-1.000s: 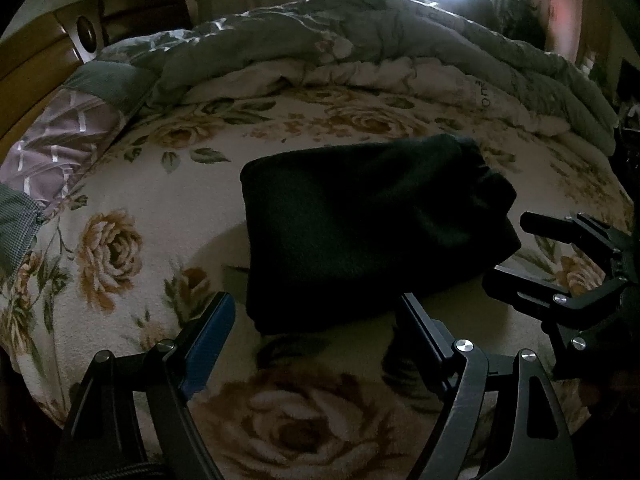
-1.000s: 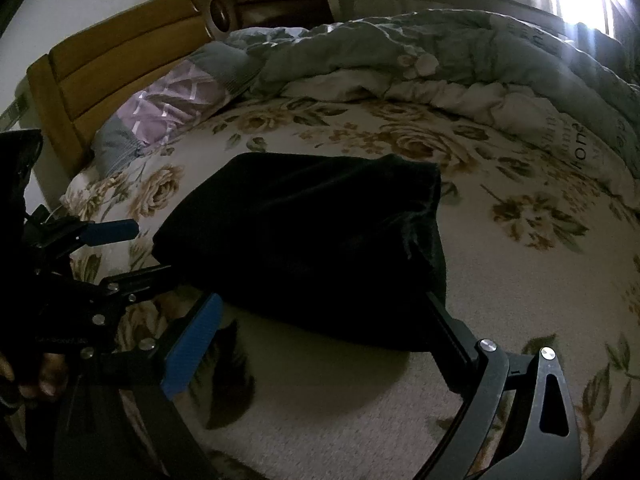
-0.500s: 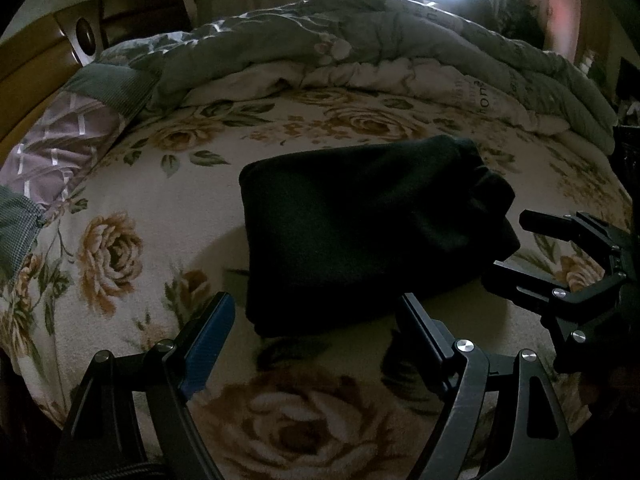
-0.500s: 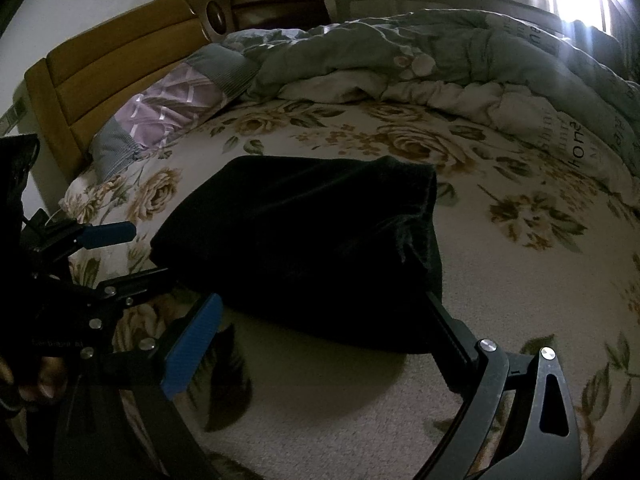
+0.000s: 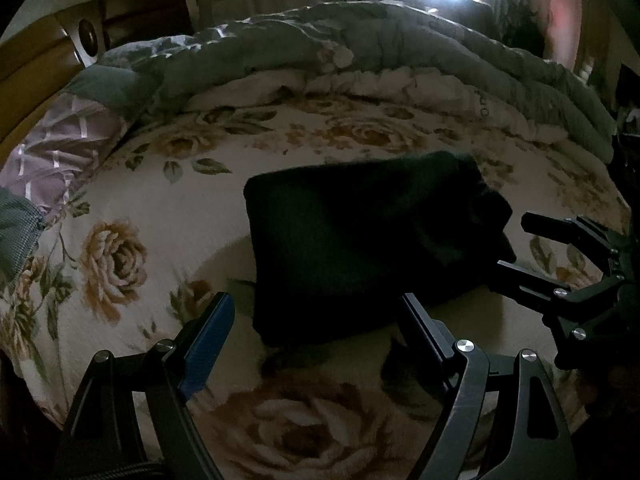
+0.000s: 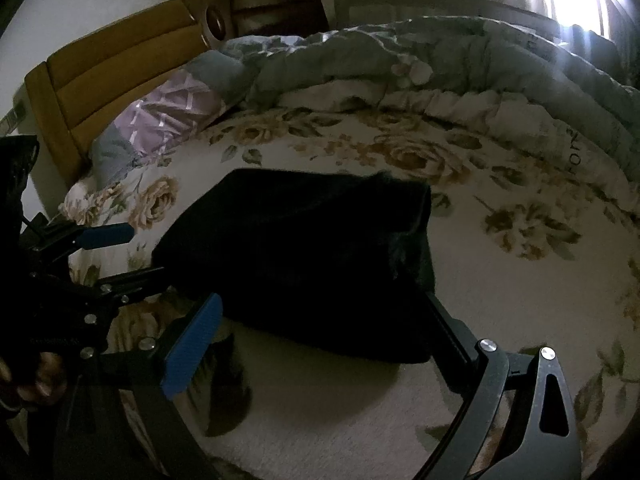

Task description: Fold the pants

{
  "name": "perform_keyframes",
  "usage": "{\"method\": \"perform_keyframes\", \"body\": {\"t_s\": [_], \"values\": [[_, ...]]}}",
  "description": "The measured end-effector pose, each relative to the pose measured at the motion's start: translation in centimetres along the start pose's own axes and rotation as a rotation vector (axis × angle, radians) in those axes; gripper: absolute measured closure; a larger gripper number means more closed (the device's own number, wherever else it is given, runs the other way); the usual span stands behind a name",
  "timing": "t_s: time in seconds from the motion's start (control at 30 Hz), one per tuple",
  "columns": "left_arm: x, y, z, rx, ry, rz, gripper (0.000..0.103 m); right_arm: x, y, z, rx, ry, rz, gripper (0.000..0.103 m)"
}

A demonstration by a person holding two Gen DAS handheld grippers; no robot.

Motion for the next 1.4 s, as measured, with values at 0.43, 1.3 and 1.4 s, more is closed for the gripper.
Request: {"method": "perform_keyframes", "body": {"t_s": [0.43,1.3,1.4], "values": [[0.8,0.8,-0.8,0.008,0.019,0.058,0.020,1.1,-0.5,1.0,-0.011,-0.042,-0.033,0.006],[1.3,-1.4,-2.0,-0.011,0.050,0.015,0.020,1.1,-1.1,1.2,0.011,-0.053,-0.087,0.006],[1.3,-1.5,-2.0,-0.011,0.049,0.015,0.020,1.1,-0.9,1.2,0.015,-0.052,-0.086,0.006]]}}
Point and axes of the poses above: each gripper's, at about its wrist camera, not at the fingertips, and z roughly against the way its jaws point, y to its left, x to its top, the point moved 9 cm from there along -z, roughly the way its jaws point, and after that the axes turned 14 degrees about x, right-handed, at the moved point
